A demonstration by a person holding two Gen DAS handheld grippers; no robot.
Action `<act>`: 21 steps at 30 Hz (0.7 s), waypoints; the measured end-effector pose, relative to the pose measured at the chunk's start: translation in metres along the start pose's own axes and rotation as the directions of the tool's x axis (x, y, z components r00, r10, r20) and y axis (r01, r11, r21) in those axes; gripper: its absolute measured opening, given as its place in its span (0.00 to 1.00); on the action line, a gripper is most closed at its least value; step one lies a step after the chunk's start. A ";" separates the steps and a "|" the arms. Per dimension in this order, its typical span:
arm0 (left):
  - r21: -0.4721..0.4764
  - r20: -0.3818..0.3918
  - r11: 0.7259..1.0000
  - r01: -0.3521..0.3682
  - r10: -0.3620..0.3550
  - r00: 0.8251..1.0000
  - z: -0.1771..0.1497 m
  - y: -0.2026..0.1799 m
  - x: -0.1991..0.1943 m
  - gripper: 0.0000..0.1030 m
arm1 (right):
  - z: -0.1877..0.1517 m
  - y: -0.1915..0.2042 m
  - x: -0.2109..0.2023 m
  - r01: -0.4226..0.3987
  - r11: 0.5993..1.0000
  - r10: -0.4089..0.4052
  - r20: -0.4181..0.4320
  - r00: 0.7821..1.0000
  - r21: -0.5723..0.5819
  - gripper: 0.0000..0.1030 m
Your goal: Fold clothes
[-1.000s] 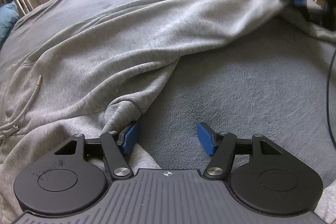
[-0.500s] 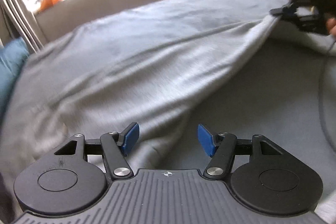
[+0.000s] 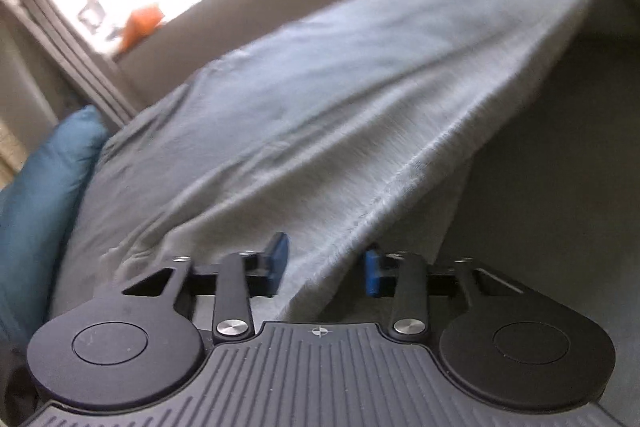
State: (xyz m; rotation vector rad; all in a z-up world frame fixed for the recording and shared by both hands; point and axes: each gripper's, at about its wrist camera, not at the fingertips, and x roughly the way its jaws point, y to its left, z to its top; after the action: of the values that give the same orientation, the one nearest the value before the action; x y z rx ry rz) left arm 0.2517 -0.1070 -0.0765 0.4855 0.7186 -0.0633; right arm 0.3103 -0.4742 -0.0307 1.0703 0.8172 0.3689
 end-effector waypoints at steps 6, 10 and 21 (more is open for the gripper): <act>0.048 0.131 0.989 -0.137 0.130 0.983 -0.001 -0.011 -0.020 0.11 | 0.000 -0.001 0.001 -0.004 1.000 0.004 -0.004 1.000 -0.003 0.06; 0.199 0.202 0.963 -0.179 0.138 0.970 -0.013 -0.027 -0.032 0.09 | -0.003 -0.003 -0.010 -0.001 1.000 0.001 -0.002 1.000 -0.015 0.06; 0.598 0.096 0.801 -0.022 -0.044 0.994 -0.065 -0.051 -0.027 0.08 | -0.023 -0.062 -0.025 0.213 0.976 -0.209 -0.092 0.974 0.041 0.06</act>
State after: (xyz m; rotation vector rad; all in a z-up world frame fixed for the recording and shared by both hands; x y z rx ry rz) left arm 0.1803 -0.1258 -0.1215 1.0825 0.5863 -0.3352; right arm 0.2697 -0.5036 -0.0803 1.0077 1.0134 0.2170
